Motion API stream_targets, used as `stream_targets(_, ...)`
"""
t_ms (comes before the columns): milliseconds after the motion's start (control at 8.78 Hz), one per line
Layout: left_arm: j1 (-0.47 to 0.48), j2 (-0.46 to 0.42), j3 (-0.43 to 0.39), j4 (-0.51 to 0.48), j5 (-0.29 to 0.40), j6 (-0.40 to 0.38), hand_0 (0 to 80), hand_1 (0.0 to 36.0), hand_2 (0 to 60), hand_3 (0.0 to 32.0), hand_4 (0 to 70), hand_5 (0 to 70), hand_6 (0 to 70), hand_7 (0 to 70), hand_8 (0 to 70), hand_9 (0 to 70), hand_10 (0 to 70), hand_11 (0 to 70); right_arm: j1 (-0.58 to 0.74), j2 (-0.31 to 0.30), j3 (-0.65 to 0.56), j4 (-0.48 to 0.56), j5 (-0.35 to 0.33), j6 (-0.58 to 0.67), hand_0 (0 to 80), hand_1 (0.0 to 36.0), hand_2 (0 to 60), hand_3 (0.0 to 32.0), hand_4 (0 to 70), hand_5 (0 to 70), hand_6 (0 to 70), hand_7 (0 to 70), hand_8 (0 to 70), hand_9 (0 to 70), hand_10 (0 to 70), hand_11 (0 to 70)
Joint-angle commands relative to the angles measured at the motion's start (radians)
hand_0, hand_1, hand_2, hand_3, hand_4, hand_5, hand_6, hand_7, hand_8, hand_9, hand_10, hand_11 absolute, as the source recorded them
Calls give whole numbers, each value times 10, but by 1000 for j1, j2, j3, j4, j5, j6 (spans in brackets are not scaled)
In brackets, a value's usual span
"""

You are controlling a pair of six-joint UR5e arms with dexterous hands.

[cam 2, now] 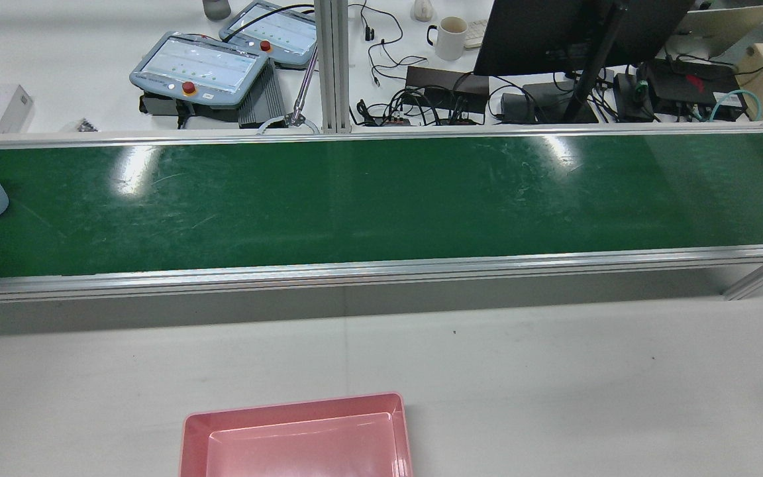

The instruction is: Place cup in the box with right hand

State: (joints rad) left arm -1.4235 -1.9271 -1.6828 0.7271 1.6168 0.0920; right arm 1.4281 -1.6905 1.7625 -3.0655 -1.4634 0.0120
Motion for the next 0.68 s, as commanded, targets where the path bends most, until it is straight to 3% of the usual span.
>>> stream_targets(0, 0, 0, 0, 0, 0, 0, 0, 0, 0, 0, 0, 0, 0, 0, 0, 0, 0, 0, 0, 0, 0, 1, 0, -1, 518, 129, 18, 0, 601, 57, 137, 509, 186, 304, 220, 323)
stream_targets(228, 0, 0, 0, 0, 0, 0, 0, 0, 0, 0, 0, 0, 0, 0, 0, 0, 0, 0, 0, 0, 0, 1, 0, -1, 514, 124, 16, 0, 608, 57, 141, 521, 191, 312, 226, 331)
stream_targets(455, 0, 0, 0, 0, 0, 0, 0, 0, 0, 0, 0, 0, 0, 0, 0, 0, 0, 0, 0, 0, 0, 1, 0, -1, 495, 93, 0, 0, 612, 48, 138, 520, 187, 309, 223, 323)
stream_targets(569, 0, 0, 0, 0, 0, 0, 0, 0, 0, 0, 0, 0, 0, 0, 0, 0, 0, 0, 0, 0, 0, 1, 0, -1, 499, 100, 0, 0, 618, 50, 140, 526, 189, 312, 226, 327)
